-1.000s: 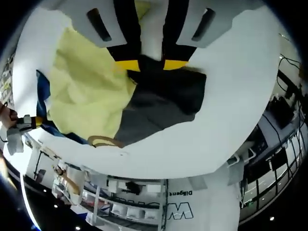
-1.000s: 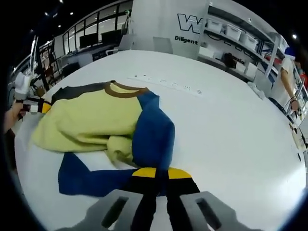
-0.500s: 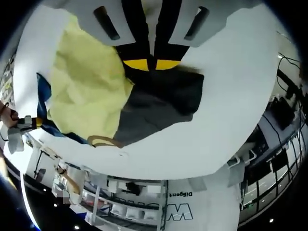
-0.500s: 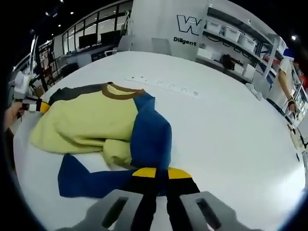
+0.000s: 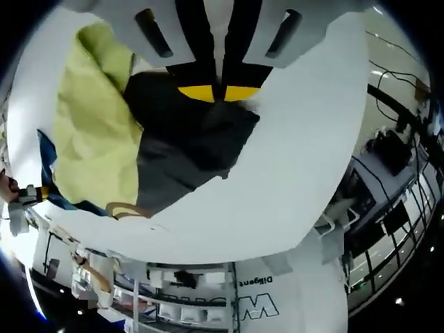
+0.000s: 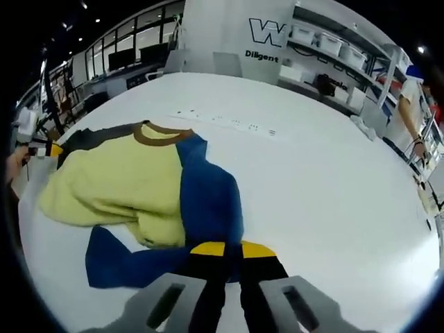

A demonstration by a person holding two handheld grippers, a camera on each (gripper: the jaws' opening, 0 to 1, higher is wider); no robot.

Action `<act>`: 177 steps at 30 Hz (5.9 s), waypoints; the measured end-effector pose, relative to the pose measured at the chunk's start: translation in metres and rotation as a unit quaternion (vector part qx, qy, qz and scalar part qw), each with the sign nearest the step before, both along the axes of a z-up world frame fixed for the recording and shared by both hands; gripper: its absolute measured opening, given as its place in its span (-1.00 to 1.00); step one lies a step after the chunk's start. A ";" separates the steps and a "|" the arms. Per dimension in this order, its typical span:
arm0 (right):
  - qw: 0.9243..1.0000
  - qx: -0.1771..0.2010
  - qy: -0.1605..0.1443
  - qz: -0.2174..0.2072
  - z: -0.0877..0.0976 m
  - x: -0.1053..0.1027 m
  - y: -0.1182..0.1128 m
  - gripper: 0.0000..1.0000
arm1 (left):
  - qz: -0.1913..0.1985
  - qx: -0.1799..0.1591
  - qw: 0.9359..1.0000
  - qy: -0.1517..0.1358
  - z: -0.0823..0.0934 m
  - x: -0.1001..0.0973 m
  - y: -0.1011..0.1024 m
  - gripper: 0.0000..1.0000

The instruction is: Fold the garment on the visible template until the final outline fits inside the template.

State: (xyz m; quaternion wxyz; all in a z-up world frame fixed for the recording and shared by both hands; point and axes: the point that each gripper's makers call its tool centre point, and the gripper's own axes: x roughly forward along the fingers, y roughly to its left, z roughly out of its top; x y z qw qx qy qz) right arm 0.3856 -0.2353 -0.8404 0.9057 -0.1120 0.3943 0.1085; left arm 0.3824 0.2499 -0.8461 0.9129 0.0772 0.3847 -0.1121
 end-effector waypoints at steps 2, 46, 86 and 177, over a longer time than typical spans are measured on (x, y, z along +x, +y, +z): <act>1.000 0.000 0.003 0.002 0.000 0.004 -0.003 -1.00 | 0.003 0.007 1.000 0.000 0.001 0.003 0.007 -0.99; 0.992 0.102 -0.012 -0.073 0.018 -0.011 0.015 -0.26 | 0.033 -0.004 0.999 -0.024 0.022 0.000 0.014 -0.05; 0.986 0.139 0.018 -0.087 -0.023 -0.073 0.085 -0.36 | -0.182 -0.052 0.982 -0.012 0.031 -0.119 -0.110 -0.13; 0.990 0.108 0.021 0.086 0.050 -0.121 0.097 0.08 | -0.277 -0.119 0.953 -0.035 0.099 -0.113 -0.188 -1.00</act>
